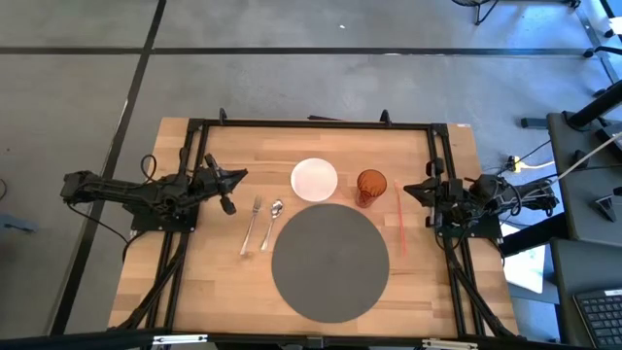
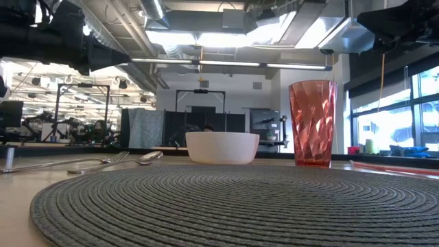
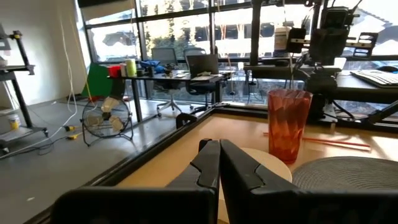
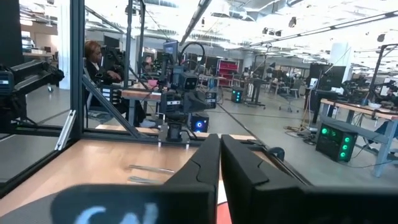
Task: Pick & Place Utensil
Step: Put the white bowl on the gray mat
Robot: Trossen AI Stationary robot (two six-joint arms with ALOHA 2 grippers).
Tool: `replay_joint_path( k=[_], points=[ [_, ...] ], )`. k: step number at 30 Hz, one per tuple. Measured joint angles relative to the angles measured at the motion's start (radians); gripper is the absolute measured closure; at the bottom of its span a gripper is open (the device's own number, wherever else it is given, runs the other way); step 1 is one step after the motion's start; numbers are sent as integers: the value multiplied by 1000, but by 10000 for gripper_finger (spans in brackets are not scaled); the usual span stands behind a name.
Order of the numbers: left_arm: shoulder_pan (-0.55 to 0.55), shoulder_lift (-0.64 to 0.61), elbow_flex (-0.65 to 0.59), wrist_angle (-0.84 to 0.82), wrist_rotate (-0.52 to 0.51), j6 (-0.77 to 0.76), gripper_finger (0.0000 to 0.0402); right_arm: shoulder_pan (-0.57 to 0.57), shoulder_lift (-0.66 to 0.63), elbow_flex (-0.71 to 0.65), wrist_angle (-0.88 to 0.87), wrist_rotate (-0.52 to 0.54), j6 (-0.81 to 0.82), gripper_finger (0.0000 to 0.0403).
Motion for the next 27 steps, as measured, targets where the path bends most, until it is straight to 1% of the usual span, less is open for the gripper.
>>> replay_joint_path(
  k=[11,16,27],
  points=[
    [0,0,0,1,3,3,398,0,0,0,-1,-1,-3,386],
    [0,0,0,8,-24,3,398,0,0,0,-11,0,1,386],
    [0,0,0,8,4,-16,398,0,0,0,-11,0,-10,386]
  ],
)
